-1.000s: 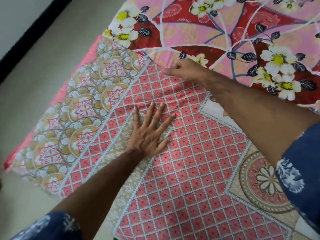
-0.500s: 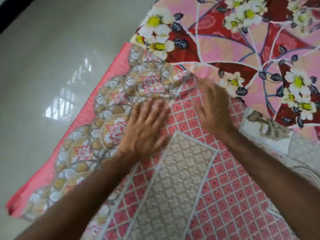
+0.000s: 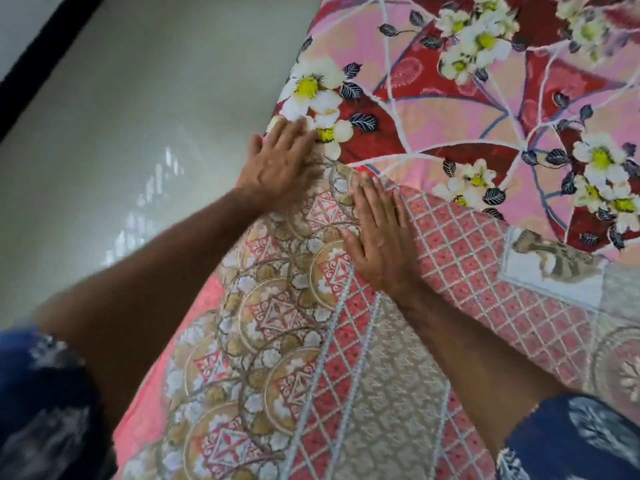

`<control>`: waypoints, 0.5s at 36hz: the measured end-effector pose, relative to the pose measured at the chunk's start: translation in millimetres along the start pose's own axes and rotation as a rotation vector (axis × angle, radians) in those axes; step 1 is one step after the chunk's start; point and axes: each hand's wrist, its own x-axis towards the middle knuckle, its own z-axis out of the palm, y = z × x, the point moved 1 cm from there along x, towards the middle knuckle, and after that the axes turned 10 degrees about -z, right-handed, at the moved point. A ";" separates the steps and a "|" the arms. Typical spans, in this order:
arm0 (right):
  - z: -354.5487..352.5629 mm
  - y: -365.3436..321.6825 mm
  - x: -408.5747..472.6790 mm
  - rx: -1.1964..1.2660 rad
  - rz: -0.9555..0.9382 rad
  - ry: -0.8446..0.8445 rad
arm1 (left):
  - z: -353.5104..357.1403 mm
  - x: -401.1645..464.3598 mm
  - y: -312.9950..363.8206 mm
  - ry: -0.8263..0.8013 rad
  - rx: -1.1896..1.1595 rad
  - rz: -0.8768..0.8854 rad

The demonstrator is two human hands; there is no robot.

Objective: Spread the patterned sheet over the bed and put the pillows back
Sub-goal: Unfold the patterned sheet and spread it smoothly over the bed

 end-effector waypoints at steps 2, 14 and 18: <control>1.1 0.6 -0.2 -0.004 0.001 0.004 | -10.5 17.9 -0.7 0.017 0.004 0.028; 4.9 3.7 1.8 -0.005 -0.006 -0.045 | -26.7 35.3 -12.5 0.241 0.238 0.245; 6.4 3.7 3.7 -0.024 0.002 -0.084 | -30.5 14.8 -10.1 0.276 0.230 0.081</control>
